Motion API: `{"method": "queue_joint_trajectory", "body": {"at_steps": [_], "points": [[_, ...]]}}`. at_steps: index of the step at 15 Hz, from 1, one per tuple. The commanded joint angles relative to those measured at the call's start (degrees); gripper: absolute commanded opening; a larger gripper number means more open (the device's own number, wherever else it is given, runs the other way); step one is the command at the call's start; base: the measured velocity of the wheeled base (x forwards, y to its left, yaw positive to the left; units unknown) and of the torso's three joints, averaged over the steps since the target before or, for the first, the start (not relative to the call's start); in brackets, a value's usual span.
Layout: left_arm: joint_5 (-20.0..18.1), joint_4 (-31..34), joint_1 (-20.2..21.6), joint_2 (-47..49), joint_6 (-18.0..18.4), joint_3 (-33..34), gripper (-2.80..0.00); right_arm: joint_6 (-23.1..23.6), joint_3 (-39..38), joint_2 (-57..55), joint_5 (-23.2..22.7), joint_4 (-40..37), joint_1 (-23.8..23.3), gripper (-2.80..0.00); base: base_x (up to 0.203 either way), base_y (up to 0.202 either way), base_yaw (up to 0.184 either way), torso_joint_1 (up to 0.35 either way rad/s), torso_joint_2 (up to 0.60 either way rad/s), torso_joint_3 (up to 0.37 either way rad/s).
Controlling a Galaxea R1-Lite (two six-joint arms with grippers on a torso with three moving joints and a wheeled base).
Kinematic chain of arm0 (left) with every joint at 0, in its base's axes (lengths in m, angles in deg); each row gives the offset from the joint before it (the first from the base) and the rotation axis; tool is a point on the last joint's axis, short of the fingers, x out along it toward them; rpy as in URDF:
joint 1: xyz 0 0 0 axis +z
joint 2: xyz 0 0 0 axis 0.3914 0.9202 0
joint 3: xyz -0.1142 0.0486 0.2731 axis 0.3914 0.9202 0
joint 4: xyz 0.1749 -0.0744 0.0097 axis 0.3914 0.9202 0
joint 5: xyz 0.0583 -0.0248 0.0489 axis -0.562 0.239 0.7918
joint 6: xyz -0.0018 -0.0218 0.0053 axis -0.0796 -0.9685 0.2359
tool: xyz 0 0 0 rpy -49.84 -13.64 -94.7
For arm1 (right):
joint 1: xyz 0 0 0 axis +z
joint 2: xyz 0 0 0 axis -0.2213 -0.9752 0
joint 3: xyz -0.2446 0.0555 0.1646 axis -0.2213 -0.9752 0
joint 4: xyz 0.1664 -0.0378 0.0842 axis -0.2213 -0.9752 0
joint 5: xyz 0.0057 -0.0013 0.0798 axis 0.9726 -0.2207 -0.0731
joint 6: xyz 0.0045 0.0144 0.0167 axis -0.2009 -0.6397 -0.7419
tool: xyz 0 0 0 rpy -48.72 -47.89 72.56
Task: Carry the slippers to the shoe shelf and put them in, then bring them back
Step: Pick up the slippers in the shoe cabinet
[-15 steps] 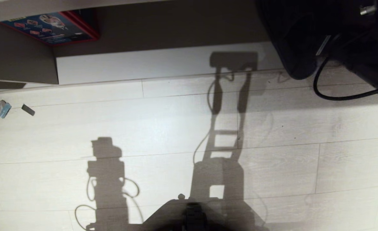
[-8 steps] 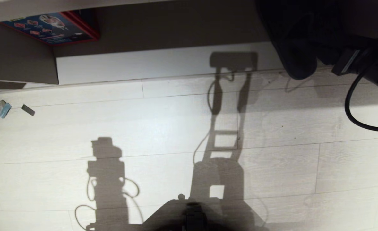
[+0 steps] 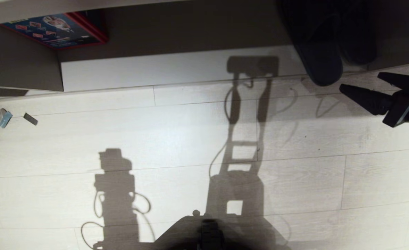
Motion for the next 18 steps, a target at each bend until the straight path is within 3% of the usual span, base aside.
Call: {"method": "queue_joint_trajectory", "body": {"at_steps": [1, 8, 13, 14, 18], "points": [[0.0, -0.02, -0.01, 0.04, -0.03, 0.0, -2.8, 0.17, -1.19, 7.03, -2.11, -6.16, -0.05, 0.0, 0.0, 0.0, 0.0, 0.0, 0.0, 0.0], [0.0, -0.02, 0.04, 0.04, 0.05, 0.0, -2.8, 0.95, -3.49, 30.65, -2.26, -27.07, -0.07, 0.0, 0.0, 0.0, 0.0, 0.0, 0.0, 0.0], [0.0, -0.02, 0.04, 0.04, 0.05, 0.0, -2.8, -3.04, -4.89, 43.69, 0.56, -36.79, -0.09, 0.0, 0.0, 0.0, 0.0, 0.0, 0.0, 0.0], [0.0, -0.02, -0.05, 0.04, 0.05, 0.0, -2.8, -3.21, -5.14, 45.76, 1.25, -37.77, -0.27, -2.8, 0.0, 0.0, 0.0, 0.0, 0.0, 0.0], [0.0, -0.02, -0.03, 0.04, -0.03, 0.0, -2.8, -3.1, -8.92, 55.8, 2.91, -41.07, -1.1, -2.8, 0.0, 0.0, 0.0, 0.0, 0.0, 0.0]]}}
